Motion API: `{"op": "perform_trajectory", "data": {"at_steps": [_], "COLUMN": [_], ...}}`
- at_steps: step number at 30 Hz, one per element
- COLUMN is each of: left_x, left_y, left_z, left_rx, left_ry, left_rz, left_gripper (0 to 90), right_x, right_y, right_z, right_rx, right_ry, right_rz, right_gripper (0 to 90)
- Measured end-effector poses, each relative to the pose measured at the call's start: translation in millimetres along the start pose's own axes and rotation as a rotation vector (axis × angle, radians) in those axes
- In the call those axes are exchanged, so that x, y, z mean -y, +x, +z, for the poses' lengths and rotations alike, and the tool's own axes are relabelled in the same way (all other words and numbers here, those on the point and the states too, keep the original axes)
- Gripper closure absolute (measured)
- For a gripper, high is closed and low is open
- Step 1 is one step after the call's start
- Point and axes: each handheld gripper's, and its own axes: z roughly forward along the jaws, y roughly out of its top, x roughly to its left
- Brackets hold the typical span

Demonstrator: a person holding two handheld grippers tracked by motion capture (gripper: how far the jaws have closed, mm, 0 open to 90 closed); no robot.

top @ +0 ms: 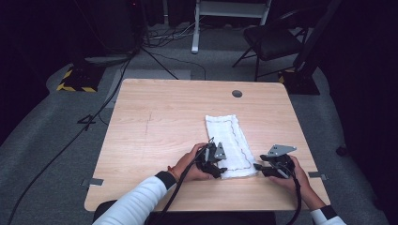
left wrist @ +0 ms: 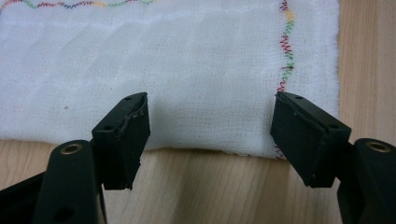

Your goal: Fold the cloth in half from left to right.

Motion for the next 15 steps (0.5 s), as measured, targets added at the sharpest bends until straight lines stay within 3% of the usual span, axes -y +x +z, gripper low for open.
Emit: {"op": "perform_trajectory", "data": {"at_steps": [4,15], "left_x": [10.6,46.9], "left_y": [0.0,-1.5], "left_z": [-8.7,-34.1], "left_rx": [0.000,0.006], "left_ry": [0.003,-0.021], "left_rz": [-0.014,-0.107], "left_gripper": [28.6,28.4], "right_x": [-3.7,-17.3], "right_y": [11.6,41.3], "right_z": [1.4,9.5], "right_rx": [-0.013,-0.072], "right_ry": [0.001,0.007], "right_rz": [-0.028,-0.069], "right_gripper": [51.4,47.6]}}
